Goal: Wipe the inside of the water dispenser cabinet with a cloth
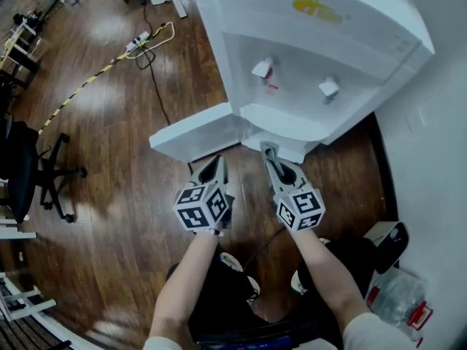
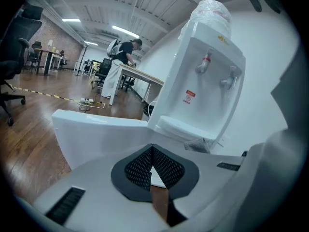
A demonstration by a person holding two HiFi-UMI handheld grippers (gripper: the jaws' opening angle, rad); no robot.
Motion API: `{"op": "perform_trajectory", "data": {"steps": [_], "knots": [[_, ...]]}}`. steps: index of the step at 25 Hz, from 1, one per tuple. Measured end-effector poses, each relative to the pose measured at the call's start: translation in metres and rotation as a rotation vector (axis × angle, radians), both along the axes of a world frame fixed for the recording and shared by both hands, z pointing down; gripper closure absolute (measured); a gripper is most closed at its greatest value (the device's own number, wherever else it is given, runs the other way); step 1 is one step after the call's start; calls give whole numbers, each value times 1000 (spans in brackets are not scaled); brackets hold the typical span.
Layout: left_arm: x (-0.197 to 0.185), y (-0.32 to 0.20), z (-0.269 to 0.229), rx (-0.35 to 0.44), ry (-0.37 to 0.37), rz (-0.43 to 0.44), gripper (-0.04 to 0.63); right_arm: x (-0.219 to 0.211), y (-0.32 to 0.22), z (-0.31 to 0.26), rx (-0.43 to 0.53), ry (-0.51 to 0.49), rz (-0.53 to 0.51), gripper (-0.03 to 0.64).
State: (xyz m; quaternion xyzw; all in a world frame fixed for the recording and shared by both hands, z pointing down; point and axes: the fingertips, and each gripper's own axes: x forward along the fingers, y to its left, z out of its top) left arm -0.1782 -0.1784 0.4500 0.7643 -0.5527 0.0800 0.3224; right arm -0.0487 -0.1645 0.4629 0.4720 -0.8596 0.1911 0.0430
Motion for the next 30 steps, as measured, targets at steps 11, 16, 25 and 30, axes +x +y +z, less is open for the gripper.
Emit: {"op": "perform_trajectory", "data": {"steps": [11,16,25,30], "knots": [[19,-43,46,70,13,61,601,1,-82,134,89,-113,161,581],[27,-49,55,19,138,-13,601,6,-108,130,116,-198,192,580],[40,-39,62,-29,129,35,601,-1,-138,116,229,-252,118,577],[37,-35,66,-22,-5,30,601,-14,-153,93,273,-275,81,577]]}}
